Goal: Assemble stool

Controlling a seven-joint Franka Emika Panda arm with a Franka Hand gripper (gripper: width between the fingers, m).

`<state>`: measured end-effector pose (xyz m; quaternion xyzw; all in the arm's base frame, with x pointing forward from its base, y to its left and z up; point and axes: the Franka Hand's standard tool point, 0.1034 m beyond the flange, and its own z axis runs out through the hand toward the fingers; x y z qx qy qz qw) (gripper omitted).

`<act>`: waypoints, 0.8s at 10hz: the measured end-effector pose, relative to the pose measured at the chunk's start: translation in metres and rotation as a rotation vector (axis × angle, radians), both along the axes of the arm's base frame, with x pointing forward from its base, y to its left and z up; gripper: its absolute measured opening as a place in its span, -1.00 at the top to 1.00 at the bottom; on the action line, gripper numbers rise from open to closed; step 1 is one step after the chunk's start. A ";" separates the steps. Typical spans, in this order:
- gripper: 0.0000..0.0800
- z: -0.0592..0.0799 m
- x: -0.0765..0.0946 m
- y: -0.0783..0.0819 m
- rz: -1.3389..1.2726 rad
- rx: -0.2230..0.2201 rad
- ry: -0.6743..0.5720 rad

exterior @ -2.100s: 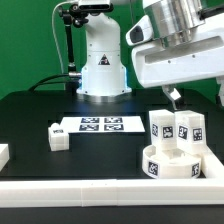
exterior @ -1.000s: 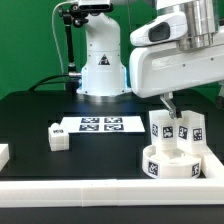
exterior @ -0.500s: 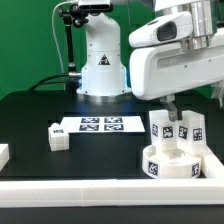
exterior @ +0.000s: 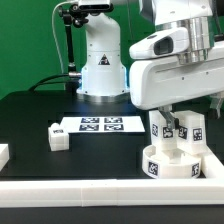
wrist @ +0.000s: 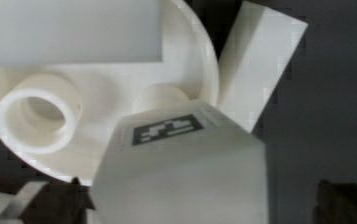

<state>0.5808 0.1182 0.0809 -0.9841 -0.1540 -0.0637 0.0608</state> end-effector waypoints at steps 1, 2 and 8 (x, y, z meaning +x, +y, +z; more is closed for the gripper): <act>-0.62 0.001 0.002 -0.001 -0.002 0.000 -0.002; -0.62 0.003 0.004 -0.001 -0.002 0.001 0.000; 0.15 0.009 0.012 -0.001 -0.035 0.008 0.001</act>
Offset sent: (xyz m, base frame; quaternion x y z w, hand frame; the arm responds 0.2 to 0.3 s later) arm 0.0147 -0.0009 0.0111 -0.0054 -0.0141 -0.0513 0.9986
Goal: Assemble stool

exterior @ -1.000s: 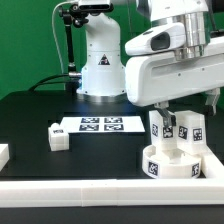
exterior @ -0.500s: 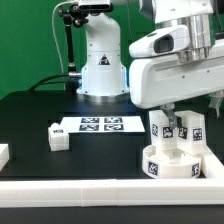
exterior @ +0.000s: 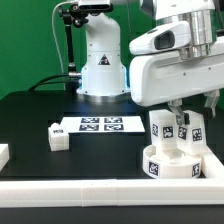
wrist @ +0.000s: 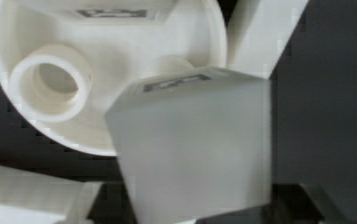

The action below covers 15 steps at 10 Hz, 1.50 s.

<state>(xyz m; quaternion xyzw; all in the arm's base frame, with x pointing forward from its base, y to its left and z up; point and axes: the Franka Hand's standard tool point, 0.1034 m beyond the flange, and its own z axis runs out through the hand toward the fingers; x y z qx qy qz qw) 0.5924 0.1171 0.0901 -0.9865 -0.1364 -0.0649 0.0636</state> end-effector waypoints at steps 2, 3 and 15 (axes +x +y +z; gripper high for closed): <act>0.15 0.000 0.000 0.000 -0.078 0.013 0.011; 0.15 0.000 0.001 -0.003 -0.220 0.040 0.027; 0.15 -0.003 0.002 -0.008 -1.074 0.189 0.118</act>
Offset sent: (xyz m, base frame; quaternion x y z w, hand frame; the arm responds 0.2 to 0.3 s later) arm -0.0047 0.0041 -0.0007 0.0367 0.0129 0.2873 0.9570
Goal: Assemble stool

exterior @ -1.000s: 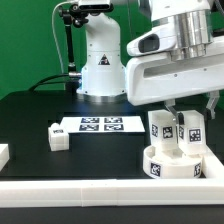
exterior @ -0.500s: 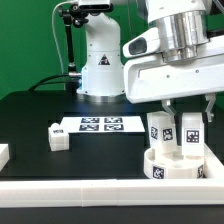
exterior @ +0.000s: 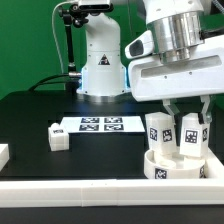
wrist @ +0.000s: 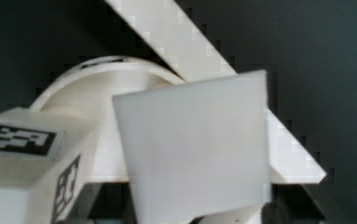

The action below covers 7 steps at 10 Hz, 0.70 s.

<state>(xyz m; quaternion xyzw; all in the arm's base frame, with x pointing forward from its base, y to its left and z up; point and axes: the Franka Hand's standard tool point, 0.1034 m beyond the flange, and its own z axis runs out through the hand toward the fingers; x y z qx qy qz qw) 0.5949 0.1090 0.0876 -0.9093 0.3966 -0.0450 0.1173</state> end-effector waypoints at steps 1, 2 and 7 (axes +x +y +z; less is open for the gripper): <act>0.15 0.000 0.000 0.000 -0.062 0.012 0.012; 0.15 0.000 0.000 0.000 -0.104 0.021 0.019; 0.15 -0.002 -0.001 0.000 -0.573 0.166 0.090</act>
Offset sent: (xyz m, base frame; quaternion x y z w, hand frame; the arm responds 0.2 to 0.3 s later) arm -0.0111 -0.0003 -0.0016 0.0272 -0.0150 0.3025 0.9527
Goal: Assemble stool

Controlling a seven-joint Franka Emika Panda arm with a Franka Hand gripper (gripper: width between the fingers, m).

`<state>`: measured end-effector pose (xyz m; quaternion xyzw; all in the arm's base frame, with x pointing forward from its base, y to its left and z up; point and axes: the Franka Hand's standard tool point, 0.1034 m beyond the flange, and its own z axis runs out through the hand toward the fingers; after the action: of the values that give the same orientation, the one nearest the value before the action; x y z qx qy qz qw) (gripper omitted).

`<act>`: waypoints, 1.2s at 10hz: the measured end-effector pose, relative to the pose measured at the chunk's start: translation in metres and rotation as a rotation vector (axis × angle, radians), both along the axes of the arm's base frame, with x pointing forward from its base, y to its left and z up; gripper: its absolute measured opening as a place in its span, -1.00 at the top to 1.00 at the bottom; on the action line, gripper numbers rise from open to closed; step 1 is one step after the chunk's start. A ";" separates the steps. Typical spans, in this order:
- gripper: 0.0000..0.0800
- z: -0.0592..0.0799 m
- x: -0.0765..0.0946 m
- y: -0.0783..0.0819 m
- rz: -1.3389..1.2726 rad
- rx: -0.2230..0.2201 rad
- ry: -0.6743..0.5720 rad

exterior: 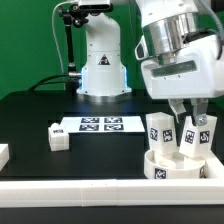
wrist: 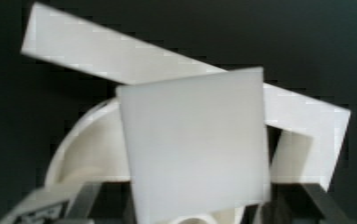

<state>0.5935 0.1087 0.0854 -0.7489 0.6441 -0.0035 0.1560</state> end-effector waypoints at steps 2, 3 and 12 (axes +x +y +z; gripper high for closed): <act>0.15 0.000 -0.001 0.000 -0.156 0.051 0.032; 0.15 0.000 -0.001 0.001 -0.258 0.084 0.050; 0.15 -0.001 -0.001 -0.002 -0.795 0.235 0.178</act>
Offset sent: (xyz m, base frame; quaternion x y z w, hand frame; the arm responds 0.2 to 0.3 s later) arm 0.0017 0.0047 0.0025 0.0028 -0.0325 0.2601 0.9650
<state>0.5928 0.1067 0.0840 -0.4166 0.8898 0.0747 0.1708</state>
